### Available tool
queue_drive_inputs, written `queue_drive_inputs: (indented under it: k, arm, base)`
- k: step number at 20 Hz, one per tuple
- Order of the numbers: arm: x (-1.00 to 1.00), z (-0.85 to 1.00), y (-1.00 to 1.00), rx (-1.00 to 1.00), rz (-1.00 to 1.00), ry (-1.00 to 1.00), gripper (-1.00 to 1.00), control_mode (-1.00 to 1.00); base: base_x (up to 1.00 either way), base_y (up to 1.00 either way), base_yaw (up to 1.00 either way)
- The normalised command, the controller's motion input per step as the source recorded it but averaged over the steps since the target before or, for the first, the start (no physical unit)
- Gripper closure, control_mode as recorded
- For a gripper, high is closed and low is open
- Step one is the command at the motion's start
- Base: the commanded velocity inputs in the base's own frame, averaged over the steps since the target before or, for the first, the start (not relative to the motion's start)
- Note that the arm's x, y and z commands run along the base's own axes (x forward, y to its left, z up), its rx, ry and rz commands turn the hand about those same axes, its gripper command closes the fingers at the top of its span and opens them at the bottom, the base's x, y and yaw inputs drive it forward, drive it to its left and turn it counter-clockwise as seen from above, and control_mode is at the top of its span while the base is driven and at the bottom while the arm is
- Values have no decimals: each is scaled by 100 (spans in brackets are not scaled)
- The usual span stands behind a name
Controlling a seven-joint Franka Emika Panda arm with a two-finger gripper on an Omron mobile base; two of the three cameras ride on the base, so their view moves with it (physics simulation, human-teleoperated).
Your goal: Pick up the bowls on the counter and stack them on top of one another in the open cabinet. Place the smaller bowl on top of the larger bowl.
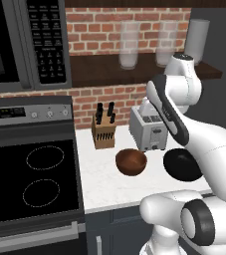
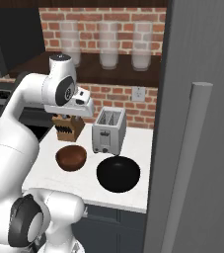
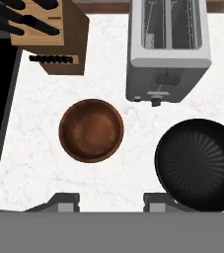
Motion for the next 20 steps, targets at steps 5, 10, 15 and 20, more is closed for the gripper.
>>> queue_drive_inputs:
  k: [5,10,15,20]
  arm:
    - [0,0,4,-1,0,0,-100,-100]
    - [0,0,0,0,0,0,-100,-100]
    - [3,-80,0,0,0,3,-100,-100]
    - [17,-100,0,0,0,7,-100,-100]
  base:
    - [0,0,0]
    - [0,0,0]
    - [0,0,0]
    - [0,0,0]
